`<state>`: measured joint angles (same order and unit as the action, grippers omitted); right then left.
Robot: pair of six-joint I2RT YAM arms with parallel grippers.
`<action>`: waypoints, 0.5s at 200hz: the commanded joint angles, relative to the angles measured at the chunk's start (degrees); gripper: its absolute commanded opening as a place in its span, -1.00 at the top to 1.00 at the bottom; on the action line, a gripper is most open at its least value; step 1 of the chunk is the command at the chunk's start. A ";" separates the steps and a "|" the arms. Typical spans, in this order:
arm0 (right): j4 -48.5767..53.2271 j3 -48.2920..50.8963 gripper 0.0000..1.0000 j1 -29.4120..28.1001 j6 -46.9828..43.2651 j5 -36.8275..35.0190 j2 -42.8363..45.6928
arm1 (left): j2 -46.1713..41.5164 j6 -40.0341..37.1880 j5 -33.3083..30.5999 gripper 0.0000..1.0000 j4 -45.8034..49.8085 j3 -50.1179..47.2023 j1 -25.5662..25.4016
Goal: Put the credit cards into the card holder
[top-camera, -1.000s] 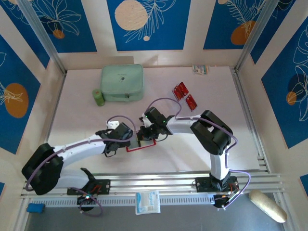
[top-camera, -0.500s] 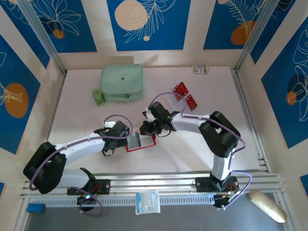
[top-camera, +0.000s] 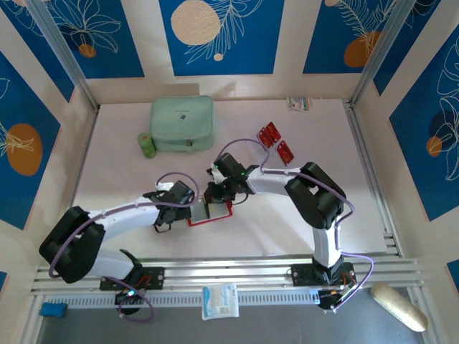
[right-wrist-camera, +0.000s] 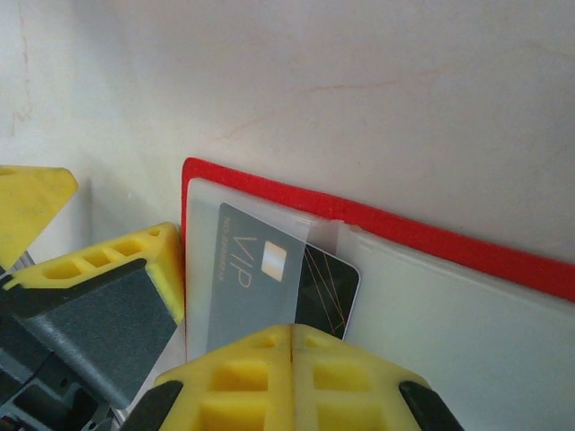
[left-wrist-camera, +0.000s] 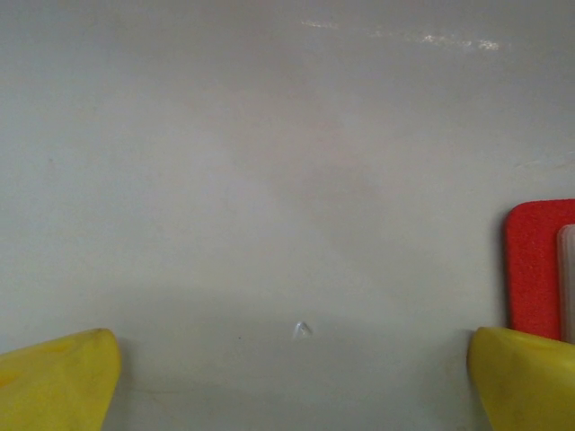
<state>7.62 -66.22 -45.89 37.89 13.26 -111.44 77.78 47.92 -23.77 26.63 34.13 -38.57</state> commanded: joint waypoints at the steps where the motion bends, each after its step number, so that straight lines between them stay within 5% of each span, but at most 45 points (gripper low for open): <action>1: 2.09 -1.52 1.00 -0.93 -0.82 -0.38 -1.85 | 0.63 -0.44 0.90 -0.99 -0.26 -0.73 0.45; 49: 1.09 -2.63 1.00 -2.66 0.40 1.48 -3.44 | 0.76 -0.39 1.09 -0.99 -0.36 -0.73 0.45; 100: 2.79 -0.99 0.97 -1.36 -0.84 0.86 5.03 | 0.69 -0.64 1.37 -0.99 -0.27 -0.08 0.47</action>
<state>8.47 -67.75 -47.90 37.91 13.21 -112.62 77.82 47.90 -23.59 26.59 34.11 -38.50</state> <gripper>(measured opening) 0.061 0.996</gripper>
